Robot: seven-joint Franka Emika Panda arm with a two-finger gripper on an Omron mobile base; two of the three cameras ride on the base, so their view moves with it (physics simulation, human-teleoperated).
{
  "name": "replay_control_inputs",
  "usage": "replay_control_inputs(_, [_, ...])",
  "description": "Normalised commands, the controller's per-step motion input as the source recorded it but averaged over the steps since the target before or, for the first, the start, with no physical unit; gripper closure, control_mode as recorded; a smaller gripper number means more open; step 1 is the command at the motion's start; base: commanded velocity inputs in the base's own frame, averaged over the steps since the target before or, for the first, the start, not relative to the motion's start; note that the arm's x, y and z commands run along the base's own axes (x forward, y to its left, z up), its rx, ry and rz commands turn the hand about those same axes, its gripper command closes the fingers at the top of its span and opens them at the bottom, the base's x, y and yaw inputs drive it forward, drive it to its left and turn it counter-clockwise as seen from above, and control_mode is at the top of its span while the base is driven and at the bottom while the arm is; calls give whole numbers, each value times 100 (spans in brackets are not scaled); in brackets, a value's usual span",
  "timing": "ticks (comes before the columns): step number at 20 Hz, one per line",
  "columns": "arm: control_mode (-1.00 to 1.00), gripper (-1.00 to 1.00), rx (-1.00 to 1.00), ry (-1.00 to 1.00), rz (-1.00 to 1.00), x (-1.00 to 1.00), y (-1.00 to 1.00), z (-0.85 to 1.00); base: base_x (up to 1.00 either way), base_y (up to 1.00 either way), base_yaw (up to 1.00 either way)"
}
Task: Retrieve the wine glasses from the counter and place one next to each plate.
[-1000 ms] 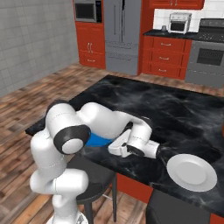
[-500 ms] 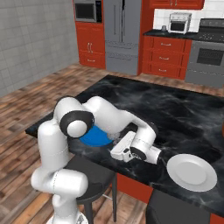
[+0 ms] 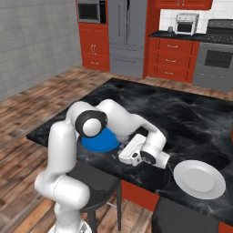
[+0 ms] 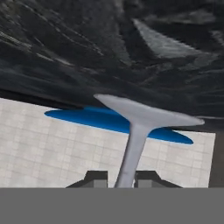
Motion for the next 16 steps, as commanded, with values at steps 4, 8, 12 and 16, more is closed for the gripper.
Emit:
replay_control_inputs(4, [-100, 100, 2, -2, 2, 26, 0, -33, 0, 0, 0])
replay_control_inputs(8, [-100, 100, -1, -9, 4, 0, 0, -55, 0, 0, 0])
replay_control_inputs(12, [-100, -100, -2, -14, 6, -20, 3, -9, 0, 0, 0])
replay_control_inputs(16, [-100, -100, 0, -8, 2, -3, 0, 0, 0, 0, 0])
